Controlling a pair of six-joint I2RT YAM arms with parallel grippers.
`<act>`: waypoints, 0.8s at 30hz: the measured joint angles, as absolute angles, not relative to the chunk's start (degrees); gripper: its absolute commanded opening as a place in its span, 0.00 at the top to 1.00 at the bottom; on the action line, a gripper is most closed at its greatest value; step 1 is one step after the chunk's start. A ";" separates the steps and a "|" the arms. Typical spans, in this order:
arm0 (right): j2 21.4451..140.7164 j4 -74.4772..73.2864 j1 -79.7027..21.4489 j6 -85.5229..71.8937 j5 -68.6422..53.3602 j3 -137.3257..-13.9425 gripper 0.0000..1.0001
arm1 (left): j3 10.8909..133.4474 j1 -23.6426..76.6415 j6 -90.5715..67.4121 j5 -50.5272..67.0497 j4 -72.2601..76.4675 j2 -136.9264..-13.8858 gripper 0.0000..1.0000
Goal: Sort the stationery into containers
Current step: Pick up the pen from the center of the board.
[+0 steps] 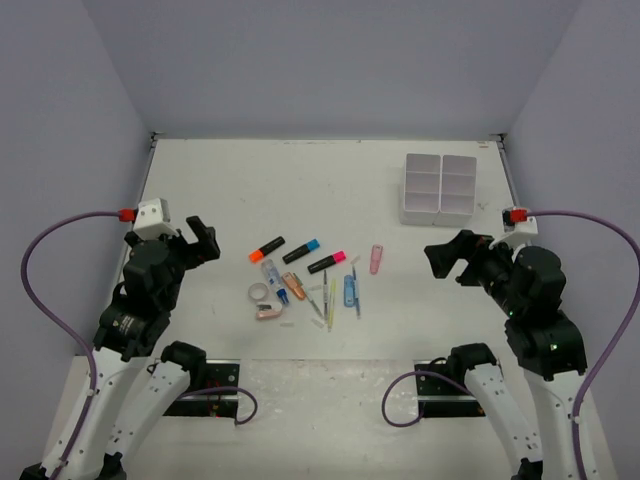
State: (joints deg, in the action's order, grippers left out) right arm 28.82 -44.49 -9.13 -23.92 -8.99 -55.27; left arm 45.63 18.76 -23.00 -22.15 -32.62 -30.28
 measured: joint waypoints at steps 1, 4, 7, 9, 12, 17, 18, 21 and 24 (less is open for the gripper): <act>28.59 -44.16 -9.13 -24.15 -8.98 -55.05 0.01 | 45.63 18.76 -23.02 -22.30 -32.62 -30.26 0.00; 27.73 -43.53 -9.13 -25.20 -8.88 -54.34 0.01 | 45.63 18.76 -23.09 -22.74 -32.62 -30.24 0.00; 26.29 -42.24 -9.13 -27.07 -8.44 -53.65 0.01 | 45.63 18.78 -23.25 -22.81 -32.64 -30.24 0.00; 24.95 -40.07 -9.13 -28.24 -8.81 -52.66 0.01 | 45.61 18.76 -23.34 -22.79 -32.64 -30.24 0.00; 23.99 -36.54 -9.15 -29.41 -12.62 -51.20 0.01 | 45.60 18.79 -23.44 -22.81 -32.64 -30.24 0.00; 36.27 -35.47 -19.75 -31.08 -10.45 -52.72 0.04 | 45.57 18.79 -23.44 -22.78 -32.64 -30.28 0.00; 40.47 -35.78 -24.55 -31.56 -7.33 -52.88 0.10 | 45.51 18.78 -23.44 -22.76 -32.65 -30.33 0.00; 54.88 -36.35 -37.41 -33.01 -0.79 -53.54 0.35 | 45.39 18.79 -23.44 -22.74 -32.69 -30.35 0.00; 66.08 -37.09 -42.60 -33.98 3.20 -53.41 0.66 | 45.35 18.79 -23.44 -22.71 -32.69 -30.35 0.00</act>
State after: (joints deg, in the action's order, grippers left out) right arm 66.08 -37.09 -42.60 -33.98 3.20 -53.41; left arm 45.35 18.79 -23.44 -22.71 -32.69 -30.35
